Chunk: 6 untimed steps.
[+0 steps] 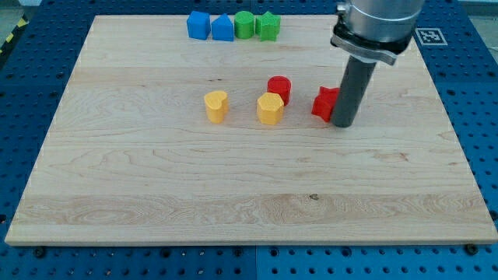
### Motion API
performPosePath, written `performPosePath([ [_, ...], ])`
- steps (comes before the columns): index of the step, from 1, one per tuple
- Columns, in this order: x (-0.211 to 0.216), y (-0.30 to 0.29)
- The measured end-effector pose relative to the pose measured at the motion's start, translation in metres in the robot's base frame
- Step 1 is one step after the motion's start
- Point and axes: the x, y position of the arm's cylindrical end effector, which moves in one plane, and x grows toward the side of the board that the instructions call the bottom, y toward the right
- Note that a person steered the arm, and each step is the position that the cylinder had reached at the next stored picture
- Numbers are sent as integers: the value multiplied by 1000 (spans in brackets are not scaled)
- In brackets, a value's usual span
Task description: Point at the yellow heart
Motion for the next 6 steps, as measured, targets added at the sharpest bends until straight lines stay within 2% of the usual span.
performPosePath([
  [3,-18,-43],
  [4,-2,-12],
  [5,43,-2],
  [6,57,-70],
])
